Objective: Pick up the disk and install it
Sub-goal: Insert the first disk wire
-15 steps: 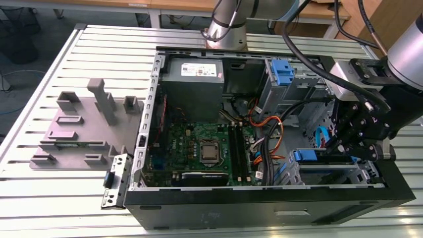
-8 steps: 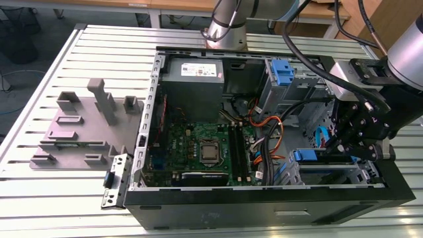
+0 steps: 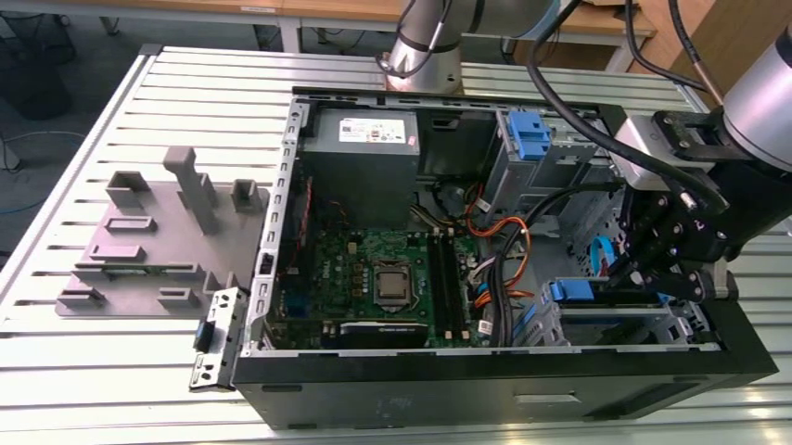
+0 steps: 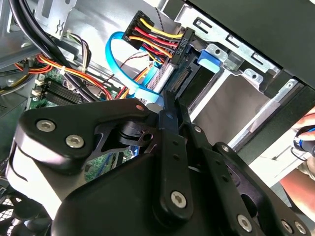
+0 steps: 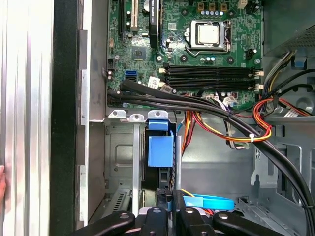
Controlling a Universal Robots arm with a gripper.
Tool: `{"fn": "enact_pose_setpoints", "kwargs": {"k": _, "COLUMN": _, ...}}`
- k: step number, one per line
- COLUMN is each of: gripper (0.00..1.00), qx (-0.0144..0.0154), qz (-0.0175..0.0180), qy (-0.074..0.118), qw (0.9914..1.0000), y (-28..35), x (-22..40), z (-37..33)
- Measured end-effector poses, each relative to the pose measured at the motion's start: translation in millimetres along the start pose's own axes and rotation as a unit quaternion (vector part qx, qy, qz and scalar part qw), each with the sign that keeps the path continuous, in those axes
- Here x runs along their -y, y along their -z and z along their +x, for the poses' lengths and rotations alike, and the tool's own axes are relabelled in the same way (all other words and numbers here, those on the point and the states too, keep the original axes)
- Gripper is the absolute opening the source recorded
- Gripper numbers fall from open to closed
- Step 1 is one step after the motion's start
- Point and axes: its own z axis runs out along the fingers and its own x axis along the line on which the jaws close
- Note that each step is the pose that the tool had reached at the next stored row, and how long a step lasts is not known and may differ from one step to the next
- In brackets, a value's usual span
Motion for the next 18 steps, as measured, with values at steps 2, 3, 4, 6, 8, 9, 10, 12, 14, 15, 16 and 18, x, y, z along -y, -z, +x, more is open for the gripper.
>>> {"fn": "enact_pose_setpoints", "kwargs": {"k": 2, "gripper": 0.16, "qx": 0.0000, "qz": 0.0000, "qy": 0.000, "qw": 1.00000, "y": 0.0, "x": 0.0, "z": 0.0}}
{"fn": "enact_pose_setpoints", "kwargs": {"k": 3, "gripper": 0.16, "qx": 0.0000, "qz": 0.0000, "qy": 0.000, "qw": 1.00000, "y": -0.1, "x": 0.0, "z": 0.0}}
{"fn": "enact_pose_setpoints", "kwargs": {"k": 4, "gripper": 0.16, "qx": 0.0000, "qz": 0.0000, "qy": 0.000, "qw": 1.00000, "y": -0.1, "x": 0.0, "z": 0.0}}
{"fn": "enact_pose_setpoints", "kwargs": {"k": 6, "gripper": 0.16, "qx": 0.0002, "qz": 0.0000, "qy": 0.000, "qw": 1.00000, "y": -1.1, "x": 0.0, "z": 0.0}}
{"fn": "enact_pose_setpoints", "kwargs": {"k": 8, "gripper": 0.16, "qx": 0.0000, "qz": 0.0000, "qy": 0.000, "qw": 1.00000, "y": -2.0, "x": 0.0, "z": 0.0}}
{"fn": "enact_pose_setpoints", "kwargs": {"k": 9, "gripper": 0.16, "qx": 0.0000, "qz": 0.0000, "qy": 0.000, "qw": 1.00000, "y": -2.1, "x": 0.0, "z": 0.0}}
{"fn": "enact_pose_setpoints", "kwargs": {"k": 10, "gripper": 0.16, "qx": -0.0001, "qz": 0.0000, "qy": 0.000, "qw": 1.00000, "y": -2.2, "x": 0.0, "z": 0.0}}
{"fn": "enact_pose_setpoints", "kwargs": {"k": 12, "gripper": 0.16, "qx": 0.0000, "qz": 0.0000, "qy": 0.000, "qw": 1.00000, "y": -2.5, "x": 0.0, "z": 0.1}}
{"fn": "enact_pose_setpoints", "kwargs": {"k": 14, "gripper": 0.16, "qx": 0.0001, "qz": 0.0000, "qy": 0.000, "qw": 1.00000, "y": -3.6, "x": 0.0, "z": 0.1}}
{"fn": "enact_pose_setpoints", "kwargs": {"k": 15, "gripper": 0.16, "qx": 0.0000, "qz": 0.0000, "qy": 0.000, "qw": 1.00000, "y": -3.7, "x": 0.1, "z": 0.1}}
{"fn": "enact_pose_setpoints", "kwargs": {"k": 16, "gripper": 0.16, "qx": -0.0001, "qz": 0.0000, "qy": 0.000, "qw": 1.00000, "y": -3.7, "x": 0.1, "z": 0.1}}
{"fn": "enact_pose_setpoints", "kwargs": {"k": 18, "gripper": 0.16, "qx": -0.0001, "qz": 0.0000, "qy": 0.000, "qw": 1.00000, "y": -3.7, "x": 0.1, "z": 0.1}}
